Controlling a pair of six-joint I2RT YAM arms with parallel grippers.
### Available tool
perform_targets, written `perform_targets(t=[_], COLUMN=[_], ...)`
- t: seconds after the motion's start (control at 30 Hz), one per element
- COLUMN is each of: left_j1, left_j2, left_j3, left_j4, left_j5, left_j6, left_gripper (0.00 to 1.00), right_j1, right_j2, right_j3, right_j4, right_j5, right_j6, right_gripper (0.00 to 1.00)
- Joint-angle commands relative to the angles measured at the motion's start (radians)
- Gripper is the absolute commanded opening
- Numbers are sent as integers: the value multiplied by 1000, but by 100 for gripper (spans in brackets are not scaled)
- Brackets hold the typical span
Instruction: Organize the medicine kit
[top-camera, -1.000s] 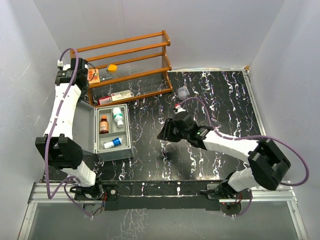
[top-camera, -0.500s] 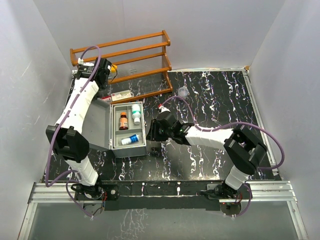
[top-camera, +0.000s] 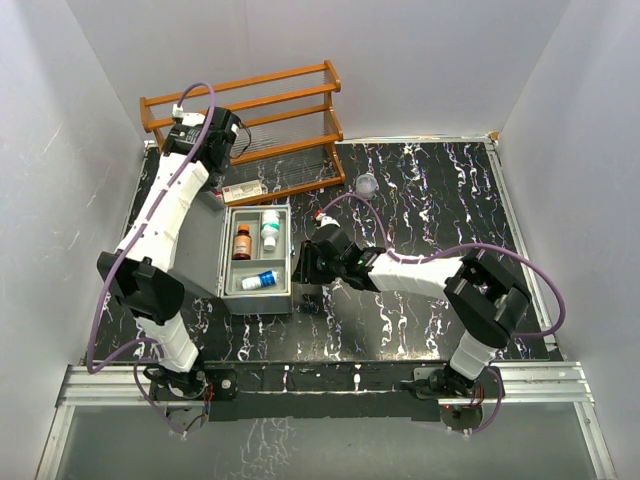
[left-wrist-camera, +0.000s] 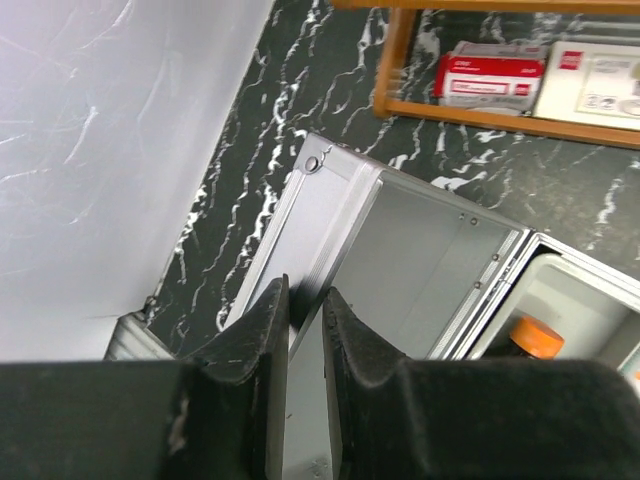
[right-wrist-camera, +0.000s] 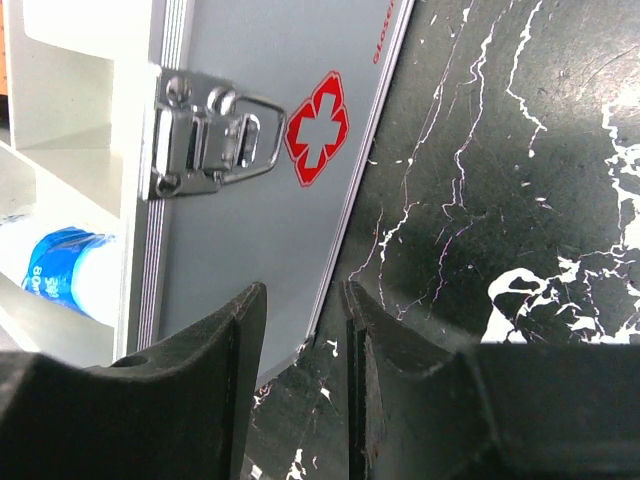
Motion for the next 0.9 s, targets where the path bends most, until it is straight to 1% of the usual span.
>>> perform_targets(t=[0.0, 0.1, 0.2, 0.53, 0.87], left_j1=[-38, -38, -38, -37, -37], left_j2=[-61, -133, -166, -222, -314], left_j3=[-74, -173, -216, -308, -419], left_j4=[133, 233, 274, 318, 404], left_j5=[341, 439, 486, 568, 750], left_j6=[-42, -41, -40, -50, -48], left_gripper=[15, 25, 29, 29, 31], right_j1=[19, 19, 20, 20, 15], right_j2=[4, 9, 7, -7, -46], right_j3=[16, 14, 6, -13, -71], right_j4=[140, 142, 145, 146, 166], right_j5=[-16, -15, -12, 3, 50], right_j6=[15, 14, 15, 22, 78], right_gripper=[34, 34, 34, 34, 34])
